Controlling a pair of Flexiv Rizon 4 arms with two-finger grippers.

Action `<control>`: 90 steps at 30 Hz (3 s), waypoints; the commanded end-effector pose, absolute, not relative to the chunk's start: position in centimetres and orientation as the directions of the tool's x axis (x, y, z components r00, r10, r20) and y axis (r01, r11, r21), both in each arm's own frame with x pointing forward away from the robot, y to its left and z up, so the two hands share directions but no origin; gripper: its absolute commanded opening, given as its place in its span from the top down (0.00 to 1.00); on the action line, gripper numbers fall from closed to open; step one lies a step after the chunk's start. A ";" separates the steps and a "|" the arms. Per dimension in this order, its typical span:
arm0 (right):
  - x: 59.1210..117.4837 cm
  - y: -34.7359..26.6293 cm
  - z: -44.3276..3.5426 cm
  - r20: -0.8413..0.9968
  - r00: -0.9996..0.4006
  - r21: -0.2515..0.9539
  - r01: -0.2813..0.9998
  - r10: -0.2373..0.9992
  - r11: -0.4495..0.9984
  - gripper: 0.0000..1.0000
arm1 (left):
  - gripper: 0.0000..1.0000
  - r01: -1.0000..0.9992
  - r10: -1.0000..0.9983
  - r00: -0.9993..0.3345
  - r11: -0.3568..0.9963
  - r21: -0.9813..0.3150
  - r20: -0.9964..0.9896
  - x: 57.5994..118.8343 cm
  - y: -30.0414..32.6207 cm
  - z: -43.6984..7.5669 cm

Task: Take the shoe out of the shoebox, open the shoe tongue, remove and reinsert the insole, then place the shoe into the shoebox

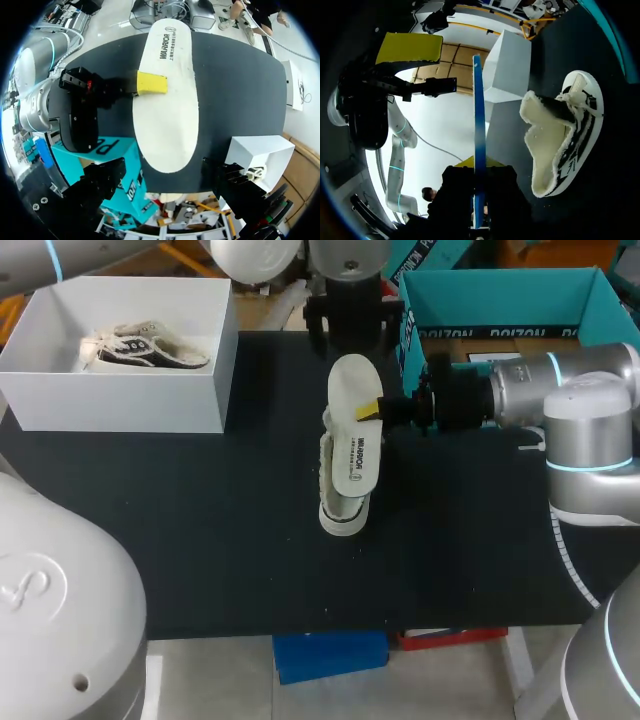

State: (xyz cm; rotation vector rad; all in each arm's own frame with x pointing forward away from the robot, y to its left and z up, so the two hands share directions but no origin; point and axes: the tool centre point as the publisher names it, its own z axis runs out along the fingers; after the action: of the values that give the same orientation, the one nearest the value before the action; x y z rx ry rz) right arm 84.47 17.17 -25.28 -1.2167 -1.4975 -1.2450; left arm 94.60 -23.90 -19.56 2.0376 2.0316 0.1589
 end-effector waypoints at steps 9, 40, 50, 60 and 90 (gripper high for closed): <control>84.4 17.2 -25.3 0.966 -0.195 0.191 0.981 0.171 0.042 1.00 | 0.00 0.963 0.994 0.011 0.019 0.268 -0.112 89.4 -22.5 -18.7; 84.4 17.2 -25.3 0.966 -0.195 0.191 0.981 0.171 0.042 1.00 | 0.00 0.977 0.841 0.200 -0.131 0.169 -0.503 77.6 -17.4 -21.1; 84.4 17.2 -25.3 0.966 -0.195 0.191 0.981 0.171 0.042 1.00 | 0.00 0.977 0.841 0.200 -0.131 0.169 -0.503 77.6 -17.4 -21.1; 84.4 17.2 -25.3 0.966 -0.195 0.191 0.981 0.171 0.042 1.00 | 0.00 0.977 0.841 0.200 -0.131 0.169 -0.503 77.6 -17.4 -21.1; 84.4 17.2 -25.3 0.966 -0.195 0.191 0.981 0.171 0.042 1.00 | 0.00 0.999 0.181 -0.048 0.001 -0.048 -0.982 78.6 -13.0 -21.3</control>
State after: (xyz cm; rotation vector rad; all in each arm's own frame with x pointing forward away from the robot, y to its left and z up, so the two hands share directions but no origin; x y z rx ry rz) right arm 84.47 17.17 -25.28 -1.2168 -1.4975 -1.2450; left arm 79.01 -13.03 -20.72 1.4703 1.5112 -1.0637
